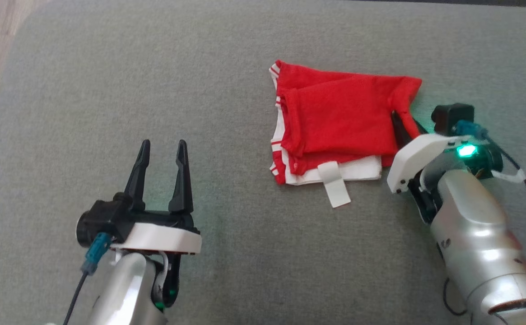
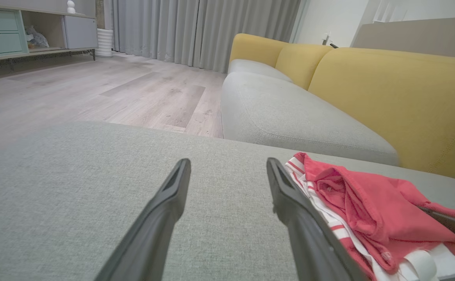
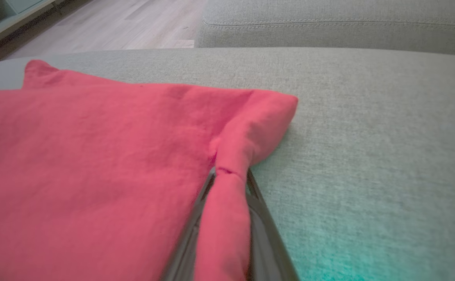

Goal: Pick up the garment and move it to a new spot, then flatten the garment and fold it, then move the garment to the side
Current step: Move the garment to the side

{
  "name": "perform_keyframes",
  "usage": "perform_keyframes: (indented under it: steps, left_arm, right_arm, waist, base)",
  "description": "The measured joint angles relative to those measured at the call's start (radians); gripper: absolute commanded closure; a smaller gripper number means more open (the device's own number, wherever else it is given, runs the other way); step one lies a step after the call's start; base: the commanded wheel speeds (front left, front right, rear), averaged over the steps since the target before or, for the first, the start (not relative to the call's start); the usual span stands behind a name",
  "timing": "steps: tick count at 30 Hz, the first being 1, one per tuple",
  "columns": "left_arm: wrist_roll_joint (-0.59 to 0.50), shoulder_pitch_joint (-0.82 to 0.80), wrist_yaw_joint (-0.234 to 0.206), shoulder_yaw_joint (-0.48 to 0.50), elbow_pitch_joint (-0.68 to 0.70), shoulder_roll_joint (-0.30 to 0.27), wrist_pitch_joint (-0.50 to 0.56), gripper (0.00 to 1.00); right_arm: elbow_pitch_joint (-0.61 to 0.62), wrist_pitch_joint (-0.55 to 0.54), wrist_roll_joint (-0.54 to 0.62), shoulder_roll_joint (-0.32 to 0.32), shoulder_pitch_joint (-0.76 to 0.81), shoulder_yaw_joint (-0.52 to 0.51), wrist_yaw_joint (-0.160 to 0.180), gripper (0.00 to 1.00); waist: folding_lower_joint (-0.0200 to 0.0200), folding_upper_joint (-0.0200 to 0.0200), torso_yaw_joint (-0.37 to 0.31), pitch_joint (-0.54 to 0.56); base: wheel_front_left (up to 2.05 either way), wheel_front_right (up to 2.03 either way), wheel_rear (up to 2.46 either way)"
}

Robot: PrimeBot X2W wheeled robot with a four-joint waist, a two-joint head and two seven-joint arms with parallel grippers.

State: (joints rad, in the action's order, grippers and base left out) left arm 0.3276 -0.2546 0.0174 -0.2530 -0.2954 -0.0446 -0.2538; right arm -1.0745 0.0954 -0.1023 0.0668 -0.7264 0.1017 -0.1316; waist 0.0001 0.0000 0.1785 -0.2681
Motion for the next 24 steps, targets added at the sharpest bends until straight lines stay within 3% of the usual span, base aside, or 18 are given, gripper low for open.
perform_keyframes:
  steps: [8,13,18,24]
  left_arm:
    - [-0.002,0.006,0.0,0.016,-0.004,0.0,0.0,0.0]
    - [-0.003,0.025,-0.001,0.028,0.002,0.0,0.0,0.0]
    - [-0.004,0.036,-0.001,0.033,0.011,0.0,0.0,0.0]
    - [-0.014,0.033,0.001,0.034,0.015,0.0,0.0,0.0]
  right_arm:
    - [-0.011,0.096,0.165,0.006,0.013,-0.026,0.0,1.0]
    - [0.05,0.104,0.246,0.049,0.028,-0.027,0.0,1.0]
    - [0.13,0.077,0.292,0.138,0.046,0.01,0.0,1.0]
    - [0.219,-0.007,0.305,0.312,0.044,0.029,0.0,1.0]
  waist:
    - [0.0,0.0,-0.047,0.052]
    - [-0.0001,0.0,-0.095,0.082]
    - [-0.0001,0.0,-0.143,0.097]
    - [0.0,0.0,-0.172,0.06]
  base:
    - [0.0,0.0,0.0]
    - [0.0,0.0,0.0]
    - [0.0,0.0,0.0]
    - [0.0,0.0,0.0]
